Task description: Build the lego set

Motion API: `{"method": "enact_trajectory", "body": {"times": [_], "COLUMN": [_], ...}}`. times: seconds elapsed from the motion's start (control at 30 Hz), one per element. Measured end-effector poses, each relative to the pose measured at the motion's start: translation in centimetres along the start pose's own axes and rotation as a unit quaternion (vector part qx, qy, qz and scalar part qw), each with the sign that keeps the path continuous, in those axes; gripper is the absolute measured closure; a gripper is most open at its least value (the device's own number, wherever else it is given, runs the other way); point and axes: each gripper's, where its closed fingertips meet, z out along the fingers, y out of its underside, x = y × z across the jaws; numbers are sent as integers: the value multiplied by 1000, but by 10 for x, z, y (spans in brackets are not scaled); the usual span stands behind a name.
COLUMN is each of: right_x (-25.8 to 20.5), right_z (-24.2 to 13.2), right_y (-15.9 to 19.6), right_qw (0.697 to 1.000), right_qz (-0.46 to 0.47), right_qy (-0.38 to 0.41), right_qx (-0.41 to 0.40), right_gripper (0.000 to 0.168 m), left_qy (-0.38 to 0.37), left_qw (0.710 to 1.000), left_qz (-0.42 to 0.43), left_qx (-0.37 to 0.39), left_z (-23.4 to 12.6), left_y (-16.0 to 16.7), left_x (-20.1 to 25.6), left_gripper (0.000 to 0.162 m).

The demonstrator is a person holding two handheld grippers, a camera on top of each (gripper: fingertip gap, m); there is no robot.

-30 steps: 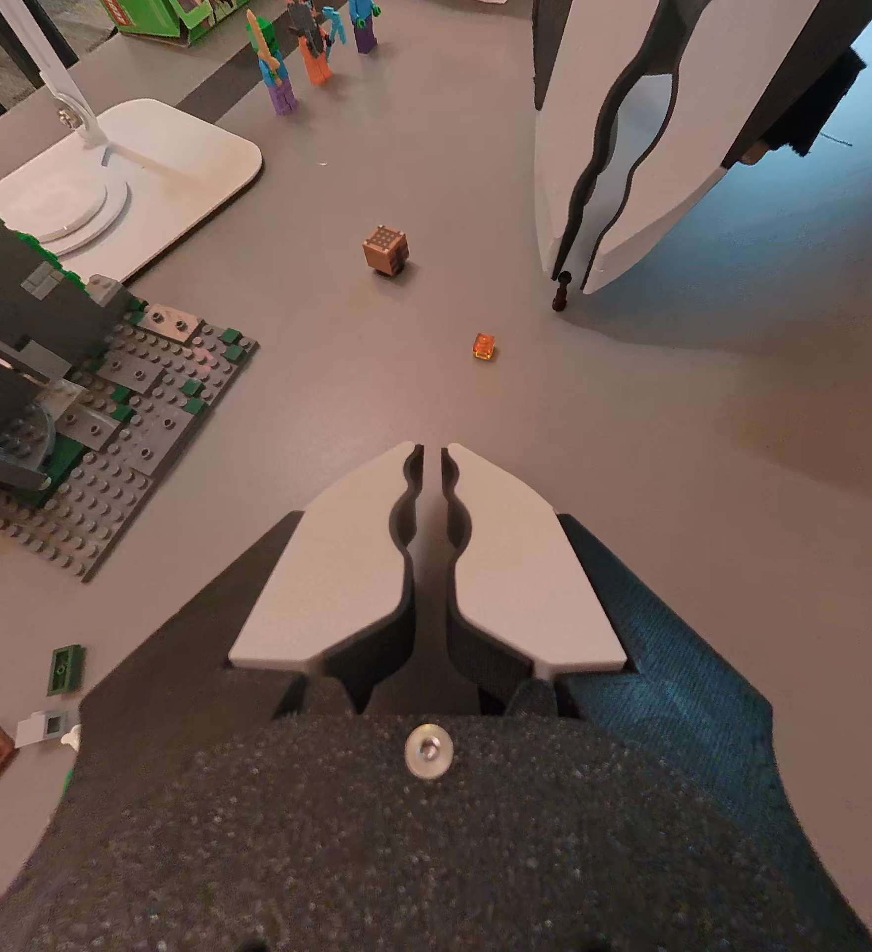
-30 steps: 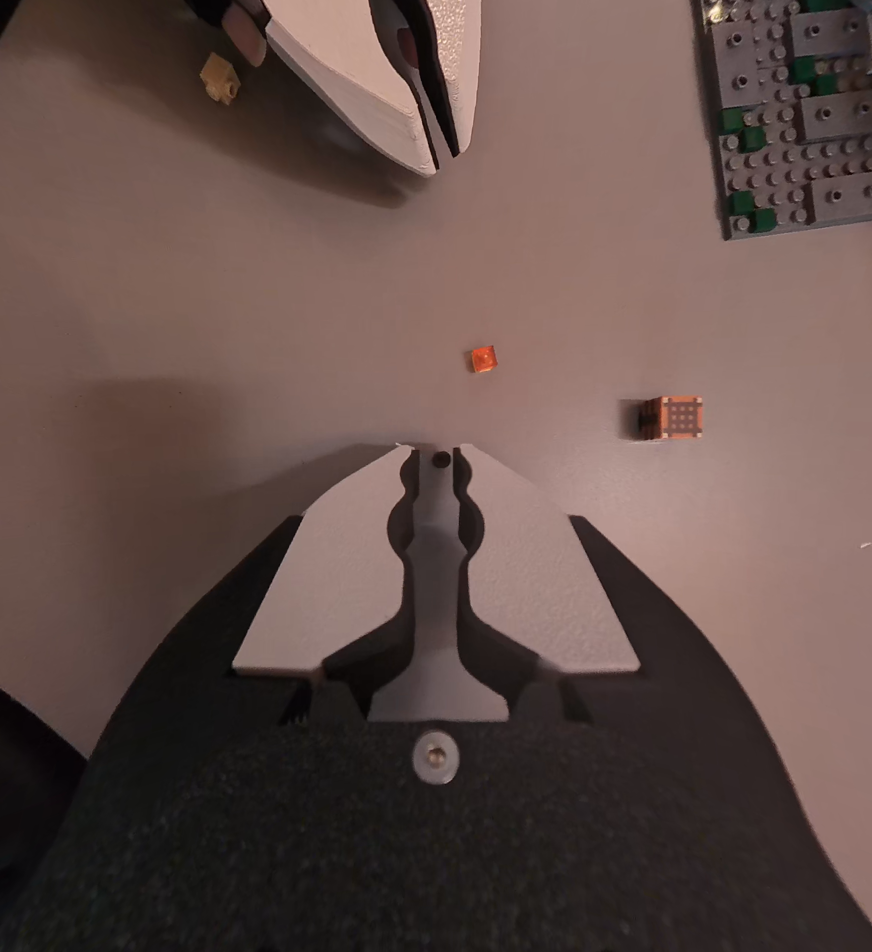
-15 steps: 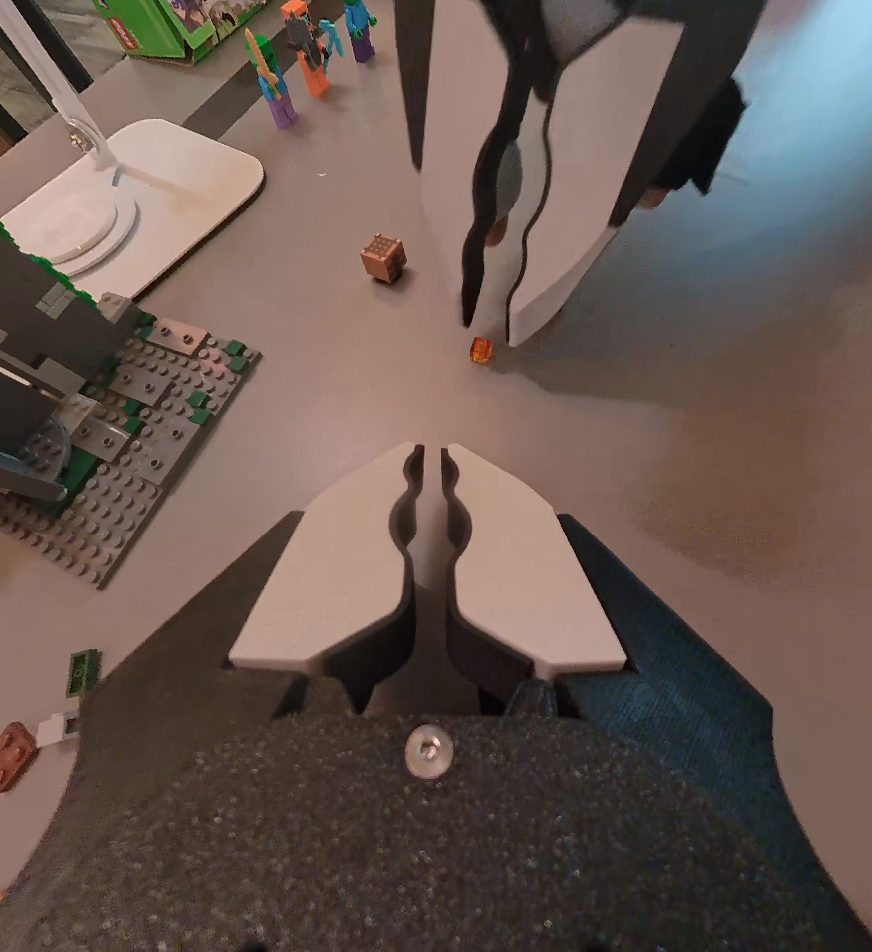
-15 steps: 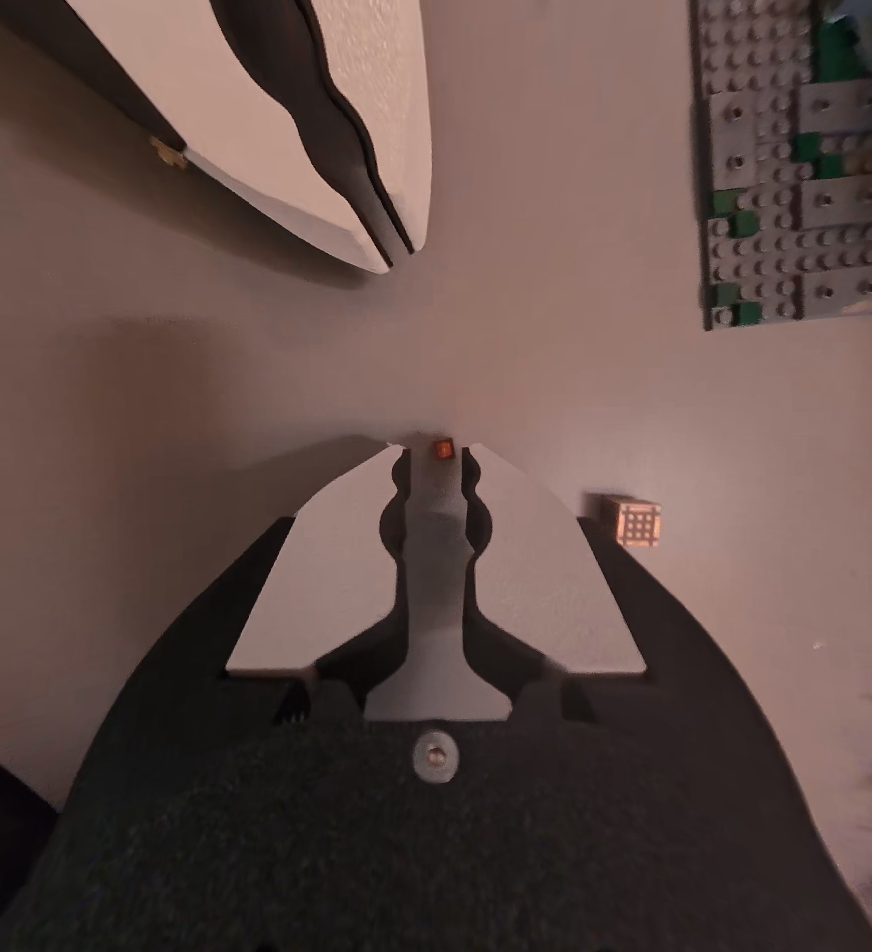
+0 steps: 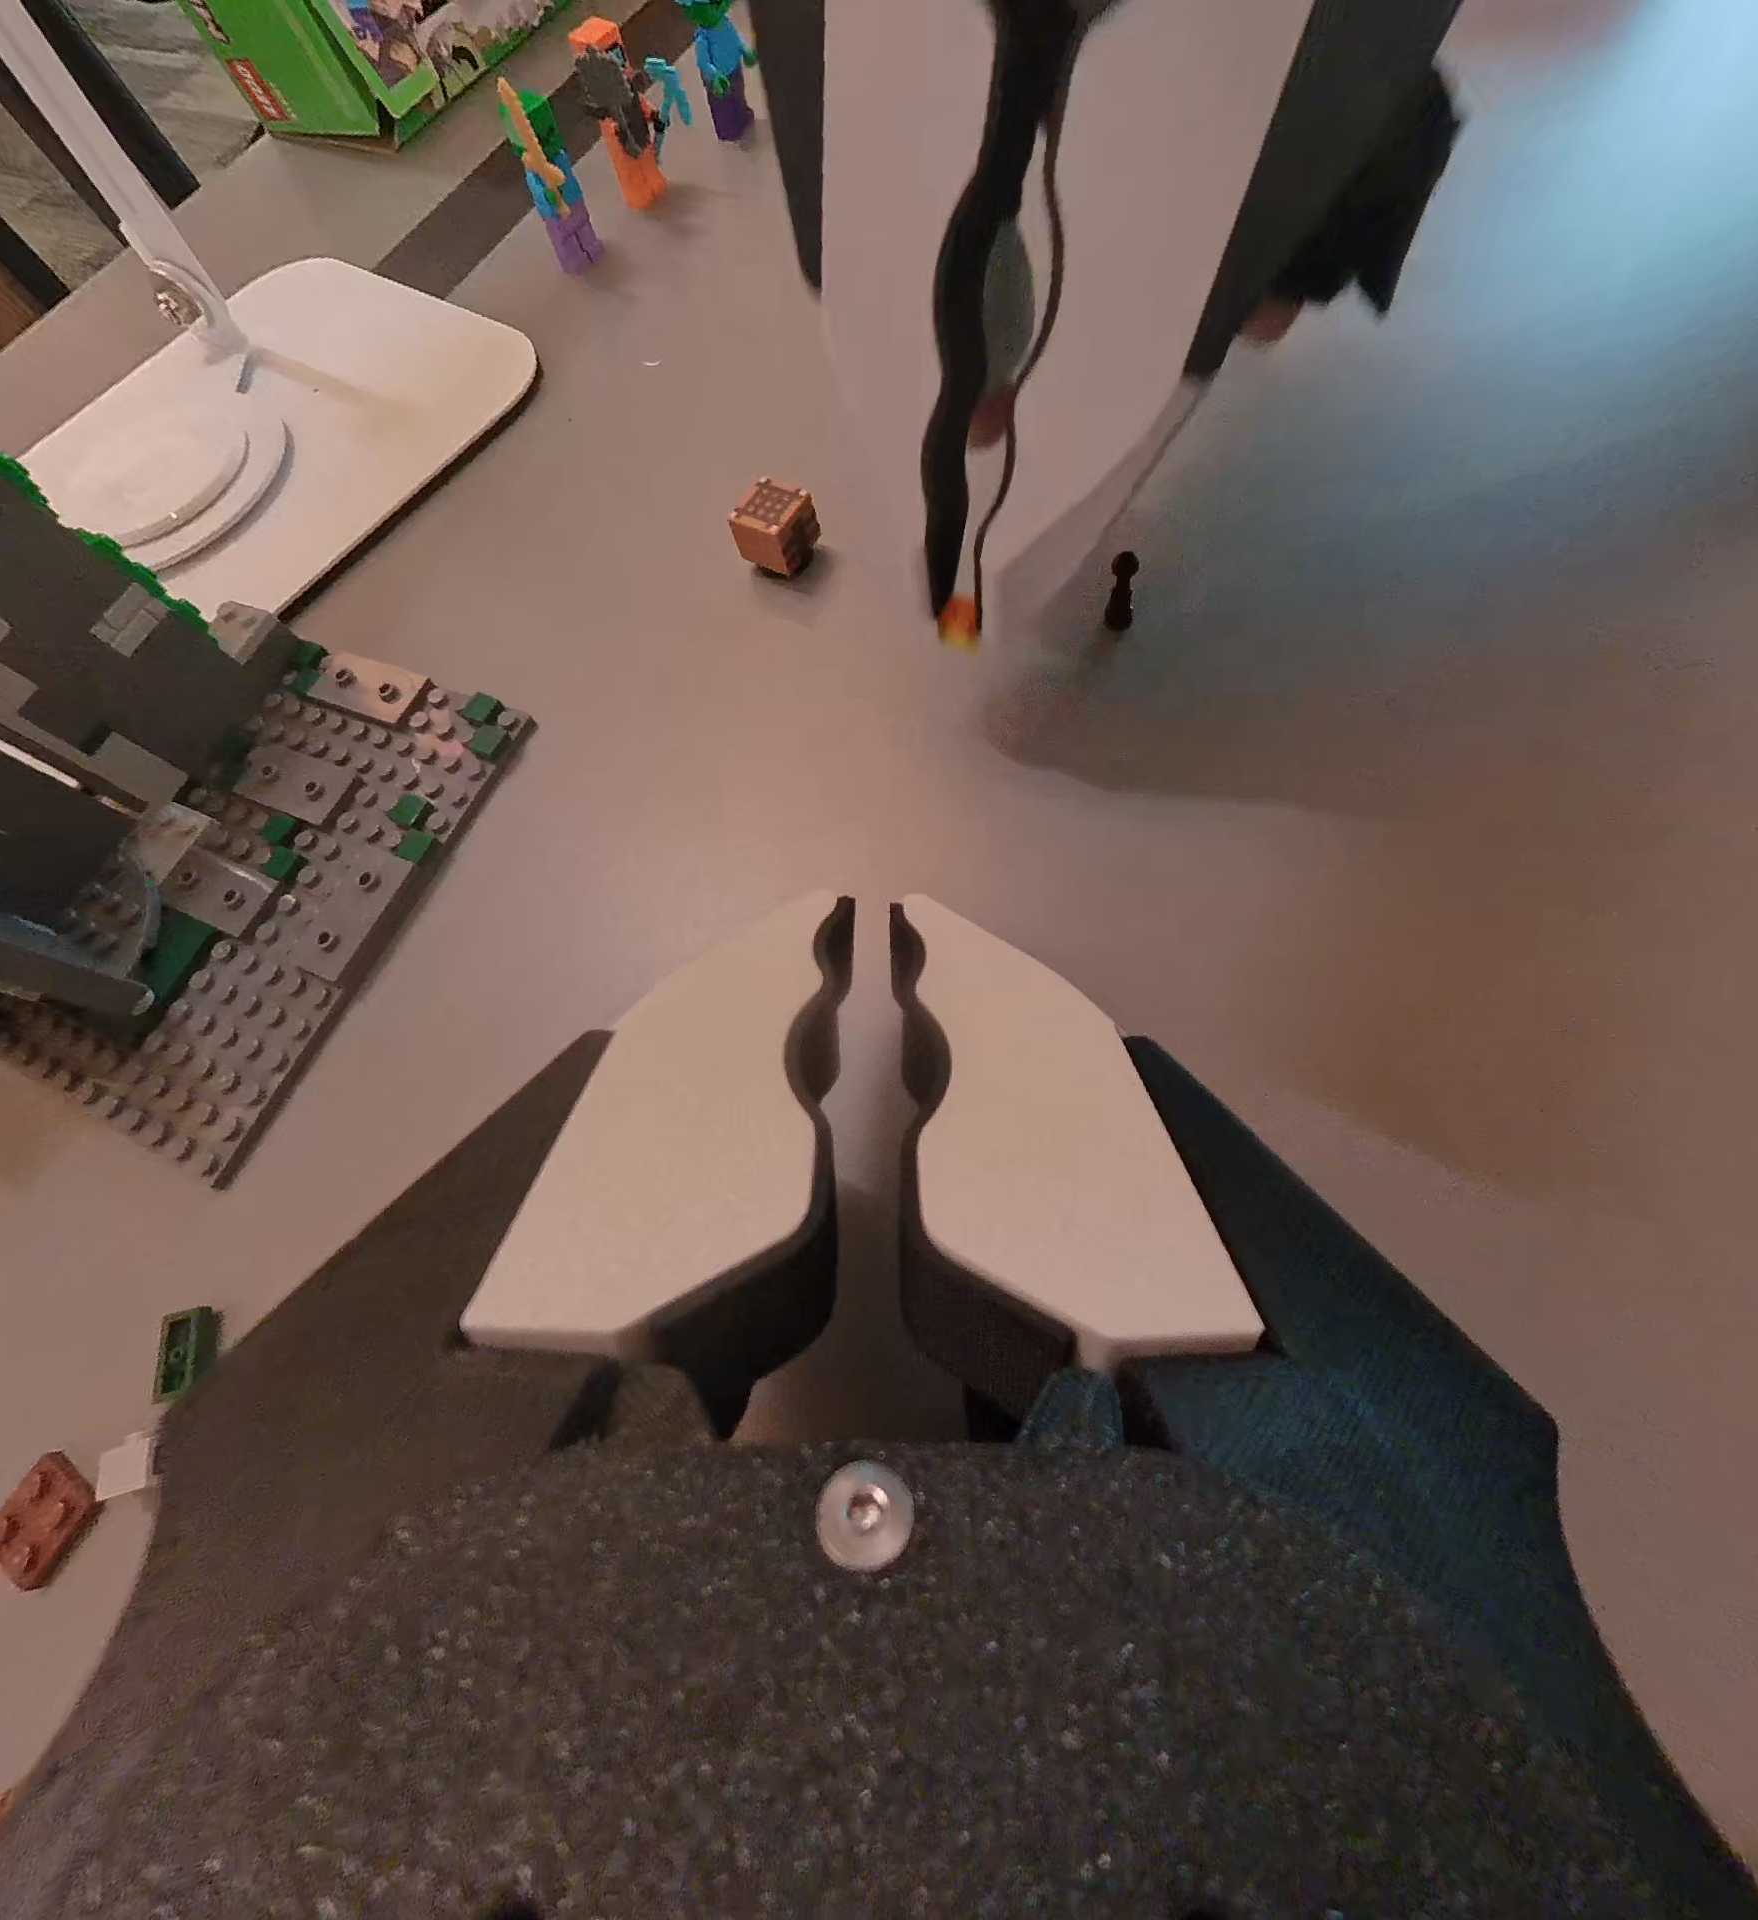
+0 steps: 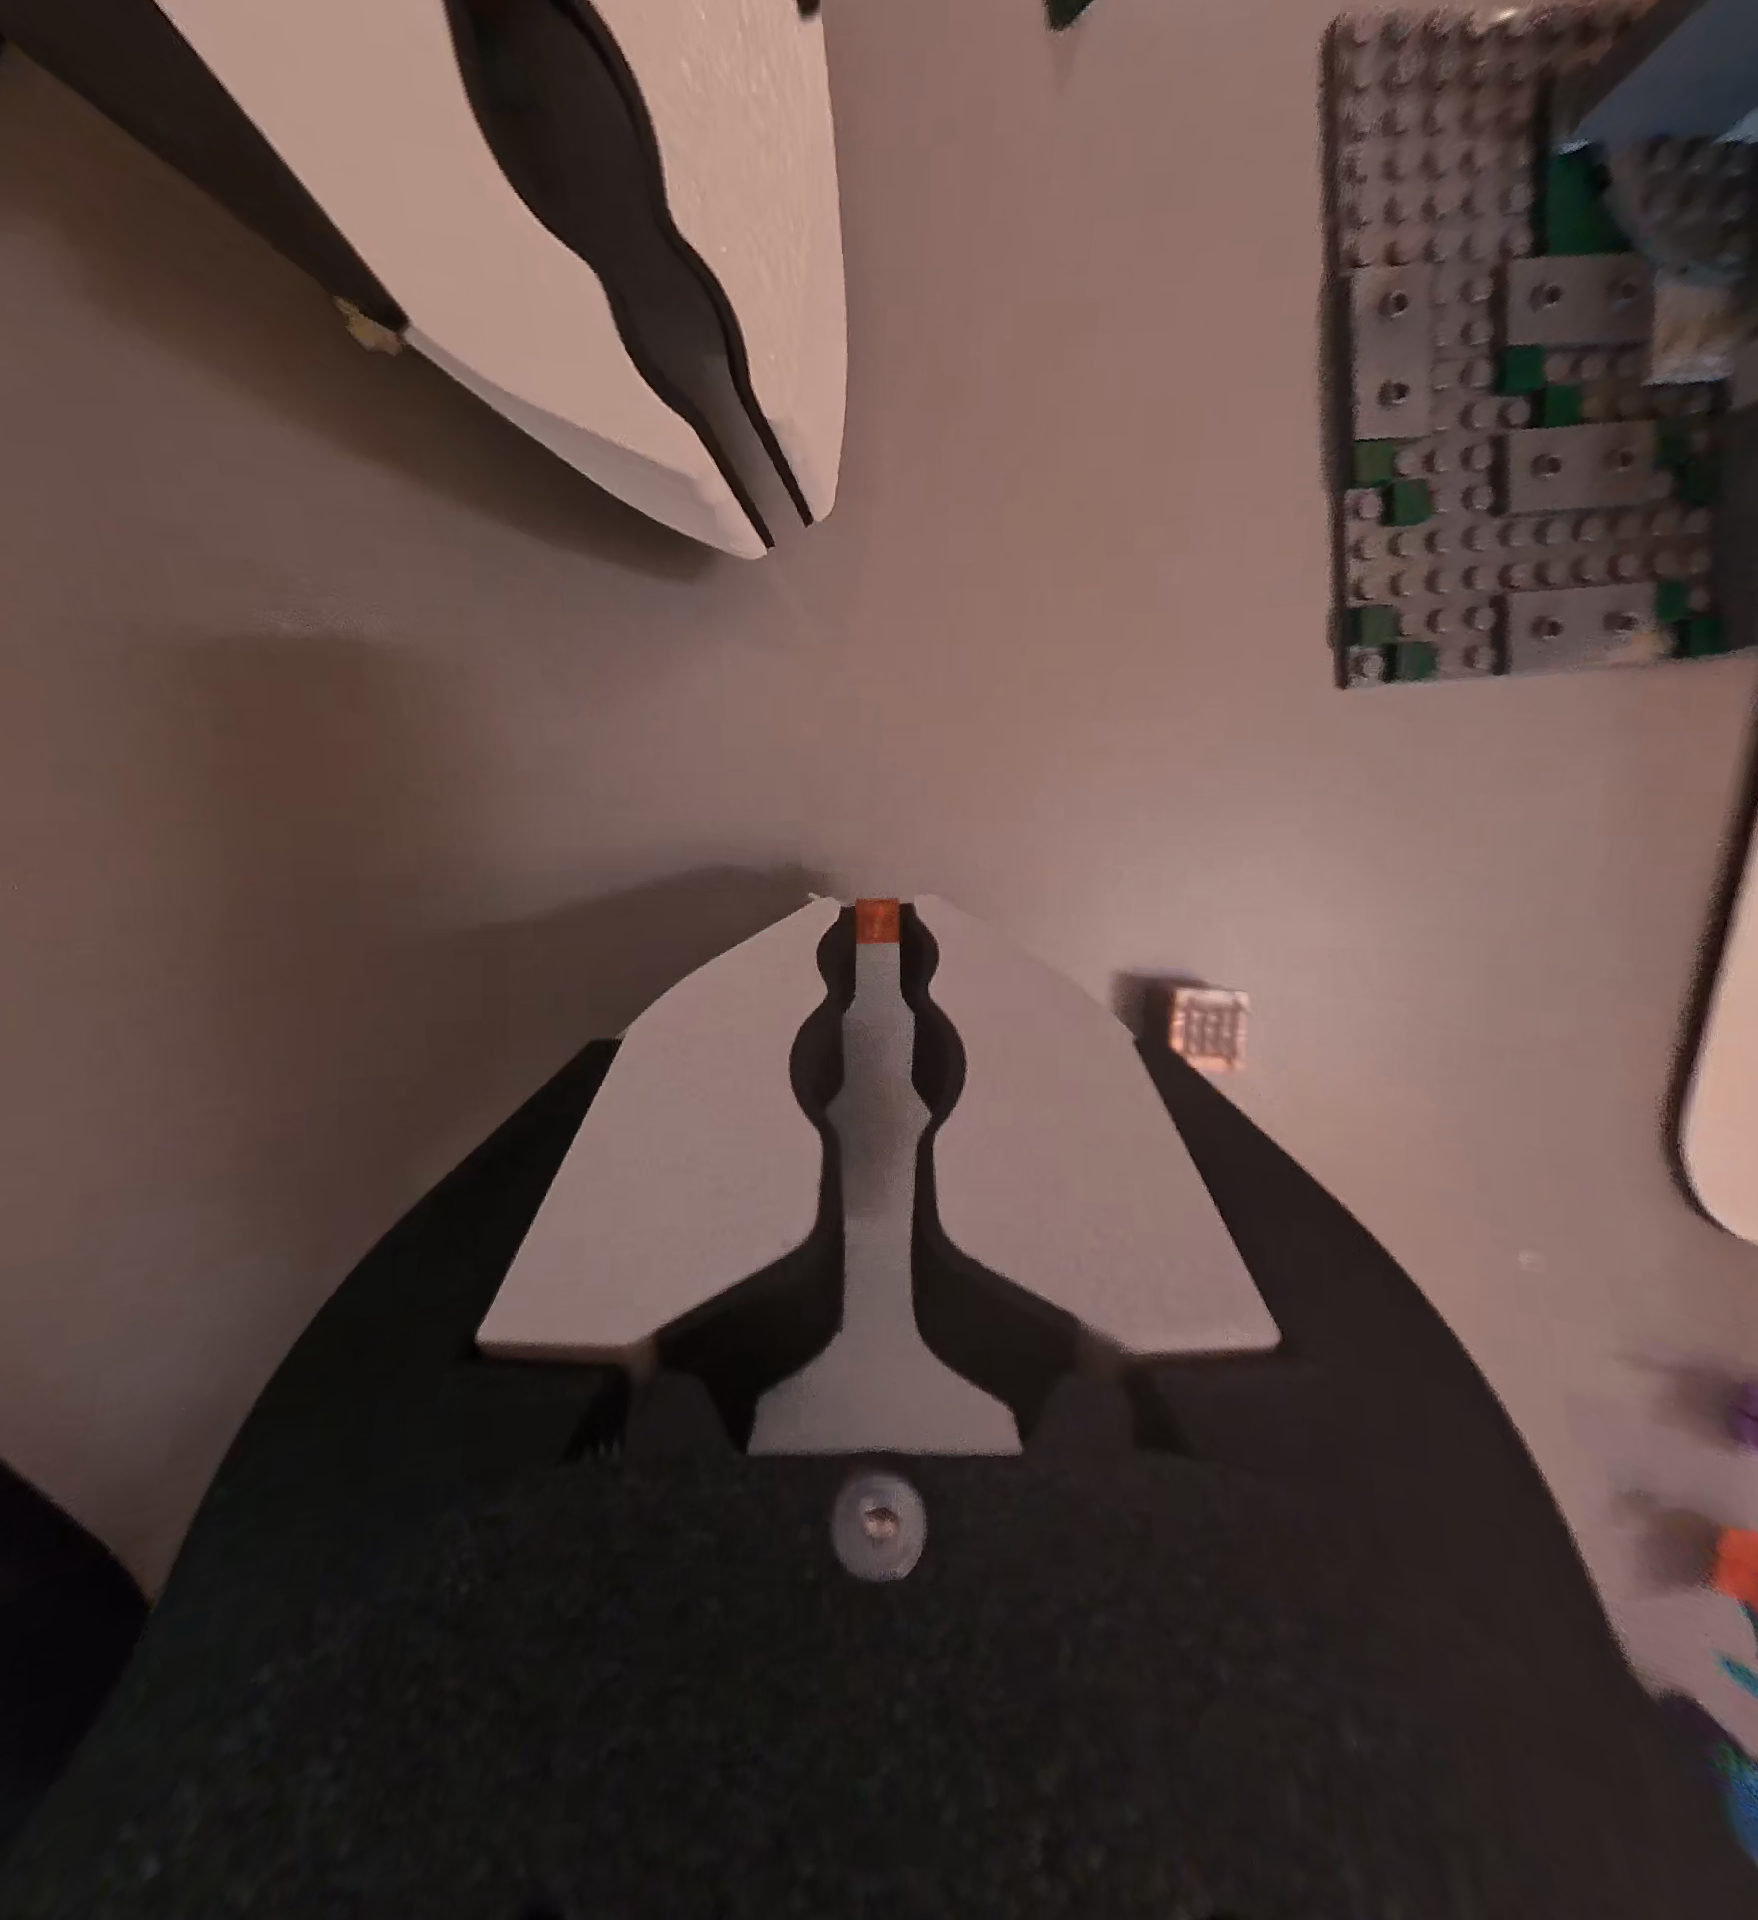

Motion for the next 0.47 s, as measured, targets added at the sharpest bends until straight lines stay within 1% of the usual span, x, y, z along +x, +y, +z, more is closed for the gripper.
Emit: {"method": "enact_trajectory", "body": {"times": [0.03, 0.13, 0.2, 0.33, 0.47], "right_x": [0, -2, -8, -17, -20], "right_z": [-8, -28, -33, -27, -21], "right_y": [1, 10, 16, 27, 28], "right_qw": [1000, 1000, 999, 999, 999], "right_qz": [3, 11, 17, 23, 31], "right_qy": [6, 21, 23, 19, 11], "right_qx": [5, 13, 15, 11, 18], "right_gripper": [161, 161, 161, 161, 161], "left_qy": [0, 2, 2, 4, 3], "left_qw": [1000, 1000, 1000, 1000, 1000], "left_qz": [-1, -2, 1, 4, 5], "left_qx": [-1, -2, -4, -7, -6], "left_z": [0, 1, 1, 3, 3], "left_y": [0, 1, 1, 2, 2], "left_x": [0, 1, 2, 4, 4], "left_gripper": [156, 156, 156, 156, 156]}}
